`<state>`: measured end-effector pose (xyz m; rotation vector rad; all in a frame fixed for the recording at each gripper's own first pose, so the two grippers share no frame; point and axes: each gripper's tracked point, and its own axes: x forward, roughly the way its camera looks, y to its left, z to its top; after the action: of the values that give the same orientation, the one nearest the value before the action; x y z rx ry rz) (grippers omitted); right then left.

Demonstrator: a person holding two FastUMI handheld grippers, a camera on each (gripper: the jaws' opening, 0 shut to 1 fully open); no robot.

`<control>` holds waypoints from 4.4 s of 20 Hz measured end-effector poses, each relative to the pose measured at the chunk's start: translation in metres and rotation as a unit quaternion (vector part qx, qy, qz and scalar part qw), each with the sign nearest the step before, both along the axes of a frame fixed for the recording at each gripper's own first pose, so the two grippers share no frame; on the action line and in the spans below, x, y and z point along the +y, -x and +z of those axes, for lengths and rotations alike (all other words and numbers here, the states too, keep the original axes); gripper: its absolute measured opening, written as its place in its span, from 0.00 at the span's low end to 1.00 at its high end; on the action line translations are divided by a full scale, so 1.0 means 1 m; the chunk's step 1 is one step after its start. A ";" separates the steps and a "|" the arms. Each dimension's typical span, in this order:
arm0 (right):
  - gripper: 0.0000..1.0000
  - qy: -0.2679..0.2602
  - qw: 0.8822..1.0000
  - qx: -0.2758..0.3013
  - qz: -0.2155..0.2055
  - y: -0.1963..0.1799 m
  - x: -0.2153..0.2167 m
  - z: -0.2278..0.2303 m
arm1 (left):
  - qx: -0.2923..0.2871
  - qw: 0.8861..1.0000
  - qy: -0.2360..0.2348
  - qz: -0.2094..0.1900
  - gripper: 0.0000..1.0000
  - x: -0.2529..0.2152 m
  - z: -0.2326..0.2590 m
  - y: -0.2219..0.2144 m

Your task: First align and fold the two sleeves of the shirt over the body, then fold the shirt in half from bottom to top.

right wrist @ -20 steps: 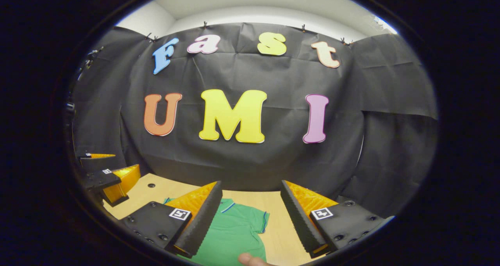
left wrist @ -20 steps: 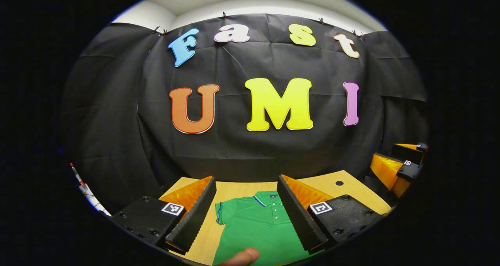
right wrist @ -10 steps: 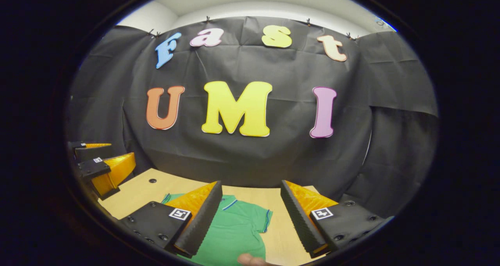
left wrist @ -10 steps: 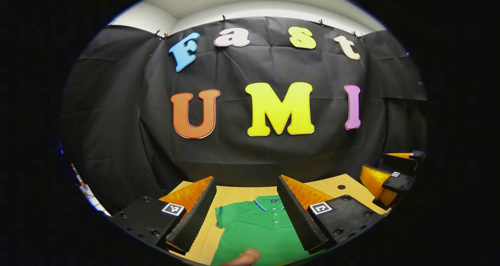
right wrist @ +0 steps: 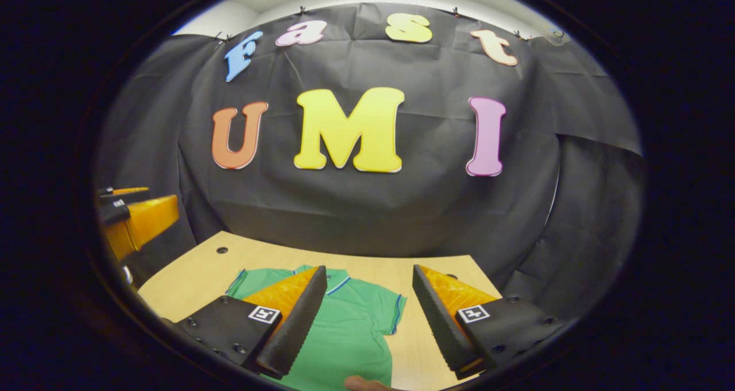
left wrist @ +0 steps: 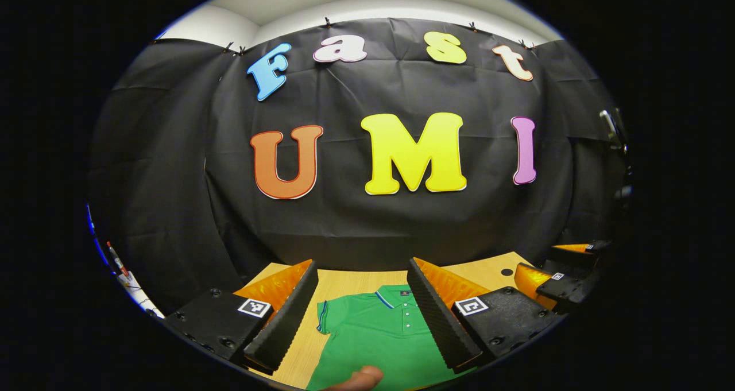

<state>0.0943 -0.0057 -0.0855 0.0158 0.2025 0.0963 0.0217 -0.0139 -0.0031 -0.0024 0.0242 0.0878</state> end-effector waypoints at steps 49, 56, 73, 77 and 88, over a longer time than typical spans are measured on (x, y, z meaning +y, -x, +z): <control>0.05 -0.029 0.959 0.281 -0.034 -0.158 -0.057 -0.275 | 0.087 0.990 -0.018 0.114 1.00 0.045 -0.030 0.063; 0.04 0.019 0.976 0.207 0.069 -0.163 -0.017 -0.221 | 0.089 0.988 0.006 0.127 1.00 0.058 -0.038 0.070; 0.51 0.125 0.960 0.183 0.171 -0.123 0.086 -0.232 | 0.177 0.968 0.039 0.172 1.00 0.129 -0.098 0.112; 0.98 0.098 0.975 0.142 0.138 -0.106 0.078 -0.182 | 0.192 0.969 0.027 0.152 1.00 0.144 -0.112 0.097; 0.98 0.020 0.999 0.028 0.036 -0.010 0.023 -0.021 | 0.227 0.969 0.034 0.090 1.00 0.179 -0.179 -0.007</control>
<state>0.1040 0.0176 -0.1070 -0.0283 0.2603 0.1636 0.0288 0.1649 -0.1818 -0.0527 0.4851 0.2685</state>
